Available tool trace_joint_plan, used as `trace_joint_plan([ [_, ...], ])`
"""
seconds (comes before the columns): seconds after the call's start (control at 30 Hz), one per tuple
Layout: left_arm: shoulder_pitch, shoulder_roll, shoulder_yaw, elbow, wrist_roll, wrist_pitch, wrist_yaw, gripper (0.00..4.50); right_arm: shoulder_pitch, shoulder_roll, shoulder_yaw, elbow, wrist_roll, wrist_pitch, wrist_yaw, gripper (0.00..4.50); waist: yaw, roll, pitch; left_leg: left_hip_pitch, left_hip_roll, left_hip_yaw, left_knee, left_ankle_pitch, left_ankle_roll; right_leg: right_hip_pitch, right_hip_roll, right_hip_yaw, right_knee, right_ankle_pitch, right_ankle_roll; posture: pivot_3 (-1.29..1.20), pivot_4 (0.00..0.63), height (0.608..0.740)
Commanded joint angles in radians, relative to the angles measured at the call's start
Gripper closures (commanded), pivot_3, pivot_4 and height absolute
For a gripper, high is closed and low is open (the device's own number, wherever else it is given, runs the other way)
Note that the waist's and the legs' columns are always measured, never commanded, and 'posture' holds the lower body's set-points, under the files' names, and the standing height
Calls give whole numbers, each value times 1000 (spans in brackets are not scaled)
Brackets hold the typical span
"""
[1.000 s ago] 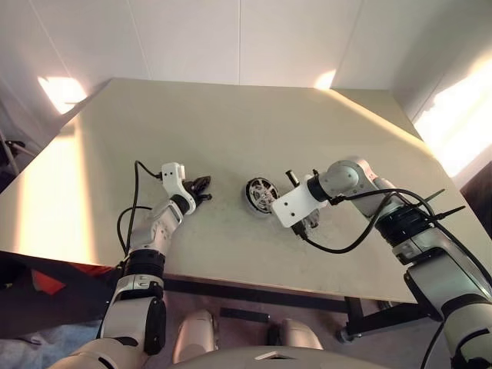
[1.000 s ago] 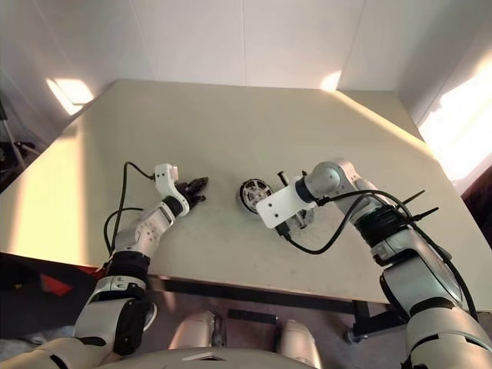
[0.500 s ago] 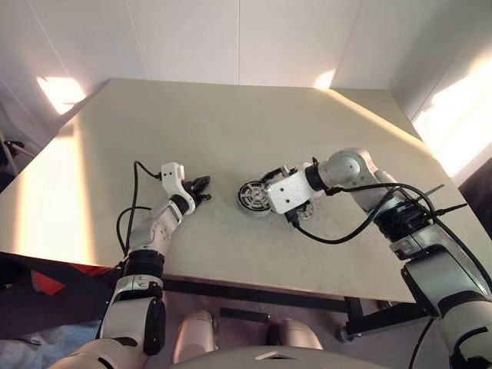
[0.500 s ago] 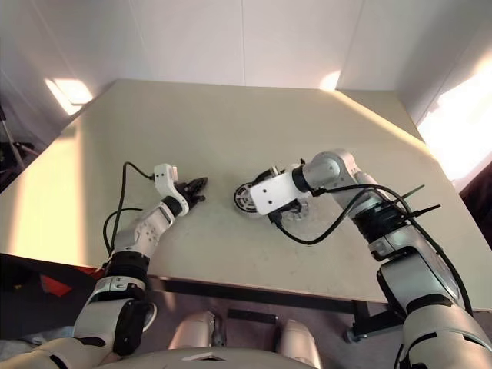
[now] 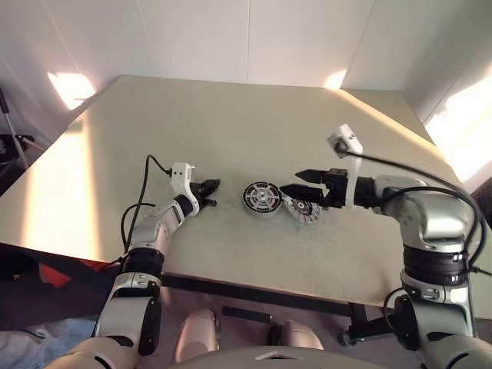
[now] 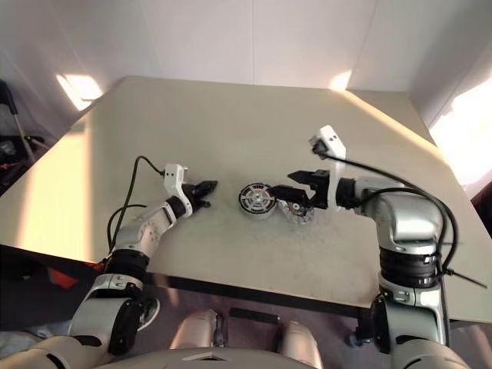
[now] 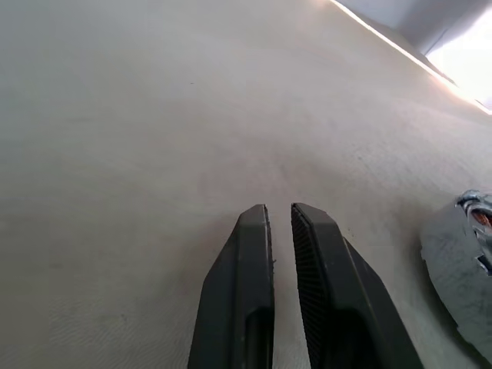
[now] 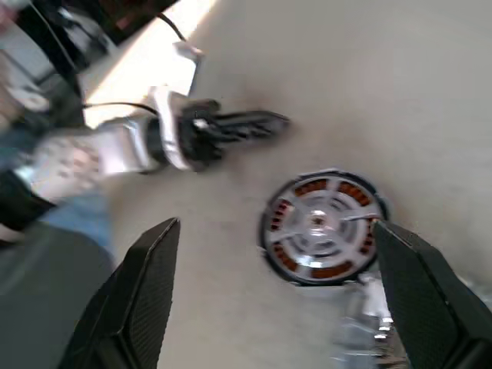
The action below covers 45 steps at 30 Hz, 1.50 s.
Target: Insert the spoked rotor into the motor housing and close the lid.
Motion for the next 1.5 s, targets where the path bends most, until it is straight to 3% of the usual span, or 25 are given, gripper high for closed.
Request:
trace_joint_plan([
  [0.03,-73,12,-27,66,29,-18,-39,3987,32,100,-210,-63,138,163,-124,53,7,0,0,0,0,0,0,0,-1,0,0,0,0,0,0,0,0,740],
  [0.13,-111,15,-40,112,42,-26,-64,3987,113,183,-326,-69,290,163,-279,53,20,0,0,4,0,0,-1,2,-5,3,0,0,-1,-4,7,0,0,740],
  [0.3,-122,20,-54,130,61,-29,-90,3987,258,252,-381,-86,507,163,-541,53,21,0,0,6,-3,0,-8,5,-9,3,-2,0,-3,-5,8,0,0,740],
  [0.67,-99,35,-68,95,74,-7,-109,3987,435,170,-384,-67,863,163,-859,53,23,1,-1,8,-6,0,-21,9,-16,2,-3,0,-6,-7,9,0,0,740],
  [1.17,-51,48,-89,24,89,23,-104,3987,363,230,-342,104,805,-1,-1061,53,19,0,-1,9,-6,-1,-21,10,-17,3,-3,0,-6,-7,9,0,0,740],
  [1.5,-58,44,-95,28,93,20,-96,3987,269,235,-265,183,770,-166,-1108,53,19,1,-1,10,-6,-1,-21,11,-20,3,-3,0,-4,-7,9,0,0,740],
])
